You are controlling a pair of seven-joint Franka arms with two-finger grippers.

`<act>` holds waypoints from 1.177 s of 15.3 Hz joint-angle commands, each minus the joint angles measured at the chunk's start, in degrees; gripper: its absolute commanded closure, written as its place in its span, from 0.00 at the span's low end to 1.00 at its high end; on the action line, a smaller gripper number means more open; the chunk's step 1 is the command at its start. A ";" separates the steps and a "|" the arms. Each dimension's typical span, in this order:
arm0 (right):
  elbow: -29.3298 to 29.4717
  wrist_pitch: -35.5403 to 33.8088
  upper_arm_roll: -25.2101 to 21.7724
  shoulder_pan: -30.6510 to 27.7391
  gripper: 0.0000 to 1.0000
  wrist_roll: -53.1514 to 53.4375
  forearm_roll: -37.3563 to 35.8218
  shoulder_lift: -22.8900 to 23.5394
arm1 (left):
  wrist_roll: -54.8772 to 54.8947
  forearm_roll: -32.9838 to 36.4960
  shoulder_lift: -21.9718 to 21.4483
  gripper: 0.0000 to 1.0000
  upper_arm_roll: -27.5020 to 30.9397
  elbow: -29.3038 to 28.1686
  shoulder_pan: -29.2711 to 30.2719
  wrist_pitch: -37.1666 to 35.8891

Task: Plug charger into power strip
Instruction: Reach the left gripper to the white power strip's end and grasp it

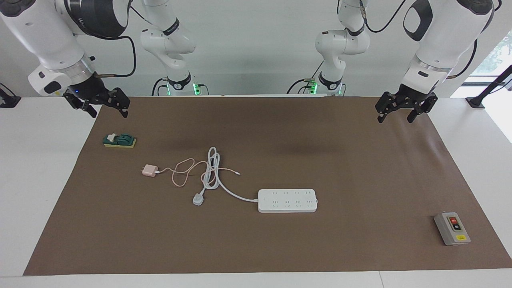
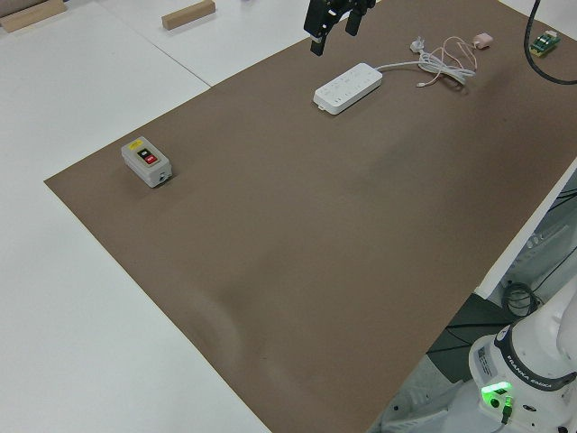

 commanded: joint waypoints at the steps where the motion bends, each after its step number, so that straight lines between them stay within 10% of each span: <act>1: 0.61 0.09 0.82 -0.68 0.00 -0.99 -0.67 0.26 | -0.10 -0.43 -1.69 0.00 0.60 -2.07 -0.84 1.46; 10: -0.89 -0.43 0.73 -0.94 0.00 -0.99 -0.58 -0.62 | 0.60 -1.04 -3.19 0.00 0.43 -5.49 -0.84 2.51; 18: -0.89 -0.52 0.82 -1.12 0.00 -1.08 -0.58 -0.53 | 7.17 -34.57 -5.66 0.00 0.52 -17.53 1.17 9.98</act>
